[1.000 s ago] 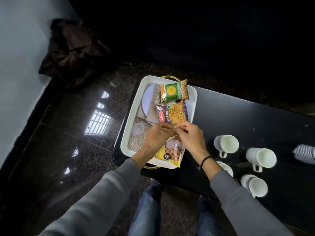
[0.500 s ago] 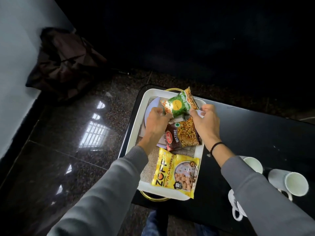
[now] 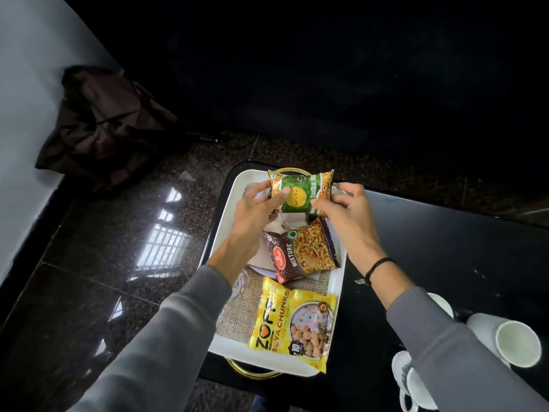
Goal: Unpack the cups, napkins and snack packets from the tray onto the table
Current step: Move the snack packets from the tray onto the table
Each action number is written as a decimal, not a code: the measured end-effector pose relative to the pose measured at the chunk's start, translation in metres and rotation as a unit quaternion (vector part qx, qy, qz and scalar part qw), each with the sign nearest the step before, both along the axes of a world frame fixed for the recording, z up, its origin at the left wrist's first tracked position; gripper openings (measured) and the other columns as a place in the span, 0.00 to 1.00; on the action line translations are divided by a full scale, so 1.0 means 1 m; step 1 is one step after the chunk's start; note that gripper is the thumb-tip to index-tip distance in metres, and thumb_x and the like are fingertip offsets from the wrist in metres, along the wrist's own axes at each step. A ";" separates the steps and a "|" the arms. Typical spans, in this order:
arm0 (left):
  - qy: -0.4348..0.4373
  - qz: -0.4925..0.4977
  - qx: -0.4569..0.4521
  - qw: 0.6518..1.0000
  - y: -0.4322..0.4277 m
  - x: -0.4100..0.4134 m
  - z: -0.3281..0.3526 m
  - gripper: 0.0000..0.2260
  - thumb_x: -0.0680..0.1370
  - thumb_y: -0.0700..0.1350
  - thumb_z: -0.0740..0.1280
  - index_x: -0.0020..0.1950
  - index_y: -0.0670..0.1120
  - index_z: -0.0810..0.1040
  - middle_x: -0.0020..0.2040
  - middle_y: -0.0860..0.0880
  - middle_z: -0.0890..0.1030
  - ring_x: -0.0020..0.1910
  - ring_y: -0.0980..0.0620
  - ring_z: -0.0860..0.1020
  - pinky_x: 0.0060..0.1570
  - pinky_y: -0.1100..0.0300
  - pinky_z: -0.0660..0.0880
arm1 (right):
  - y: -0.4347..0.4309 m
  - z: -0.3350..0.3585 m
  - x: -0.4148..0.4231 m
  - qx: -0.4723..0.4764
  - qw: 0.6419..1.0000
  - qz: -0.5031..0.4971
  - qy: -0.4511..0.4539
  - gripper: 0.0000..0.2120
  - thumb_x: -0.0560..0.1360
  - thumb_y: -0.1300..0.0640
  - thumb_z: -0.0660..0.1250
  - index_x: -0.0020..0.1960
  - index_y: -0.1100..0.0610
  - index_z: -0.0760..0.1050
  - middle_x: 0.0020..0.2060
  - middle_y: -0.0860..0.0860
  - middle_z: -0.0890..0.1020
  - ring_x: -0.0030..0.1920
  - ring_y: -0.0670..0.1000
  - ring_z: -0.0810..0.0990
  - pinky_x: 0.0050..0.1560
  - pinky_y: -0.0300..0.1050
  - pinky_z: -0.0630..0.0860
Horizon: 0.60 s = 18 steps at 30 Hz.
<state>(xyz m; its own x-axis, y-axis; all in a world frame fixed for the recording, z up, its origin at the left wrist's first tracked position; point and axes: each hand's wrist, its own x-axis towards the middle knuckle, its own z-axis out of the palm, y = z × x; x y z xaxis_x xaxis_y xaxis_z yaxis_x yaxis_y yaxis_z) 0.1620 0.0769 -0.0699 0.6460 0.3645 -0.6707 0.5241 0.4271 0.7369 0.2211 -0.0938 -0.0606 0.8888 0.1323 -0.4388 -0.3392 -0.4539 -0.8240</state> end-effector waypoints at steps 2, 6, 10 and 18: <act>-0.030 -0.001 -0.025 0.999 -0.007 0.001 0.007 0.23 0.74 0.46 0.79 0.67 0.53 0.78 0.62 0.45 0.84 0.60 0.48 0.84 0.58 0.50 0.82 | -0.013 0.004 0.004 0.033 0.999 0.017 0.034 0.20 0.64 0.44 0.77 0.50 0.46 0.73 0.51 0.43 0.86 0.48 0.42 0.84 0.46 0.41 0.75; -0.079 -0.024 0.023 0.996 -0.034 0.014 0.018 0.24 0.72 0.42 0.80 0.66 0.48 0.80 0.52 0.53 0.88 0.51 0.51 0.87 0.50 0.54 0.84 | -0.050 0.005 0.007 0.026 0.992 0.070 0.097 0.27 0.59 0.46 0.82 0.54 0.46 0.76 0.46 0.42 0.87 0.46 0.40 0.85 0.49 0.41 0.77; -0.099 -0.094 0.071 0.988 -0.072 0.033 0.026 0.29 0.66 0.41 0.84 0.64 0.50 0.80 0.48 0.50 0.87 0.43 0.57 0.87 0.40 0.62 0.83 | -0.097 0.012 0.011 0.035 0.995 0.049 0.078 0.34 0.61 0.47 0.84 0.63 0.47 0.73 0.52 0.41 0.83 0.49 0.38 0.83 0.49 0.36 0.76; -0.049 -0.146 0.029 0.988 -0.153 0.057 0.004 0.28 0.72 0.40 0.80 0.69 0.41 0.75 0.55 0.44 0.86 0.48 0.56 0.86 0.44 0.66 0.81 | -0.168 0.004 0.022 -0.011 0.989 0.076 0.123 0.34 0.58 0.38 0.80 0.60 0.50 0.79 0.51 0.47 0.86 0.54 0.47 0.84 0.59 0.49 0.80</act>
<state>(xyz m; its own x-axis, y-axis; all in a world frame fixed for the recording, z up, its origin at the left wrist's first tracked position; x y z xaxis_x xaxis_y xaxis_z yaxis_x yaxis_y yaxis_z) 0.2187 -0.0758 -0.0663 0.7906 0.1889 -0.5824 0.5432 0.2227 0.8096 0.2431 -0.2620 -0.0567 0.7259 0.2445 -0.6429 -0.4541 -0.5317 -0.7149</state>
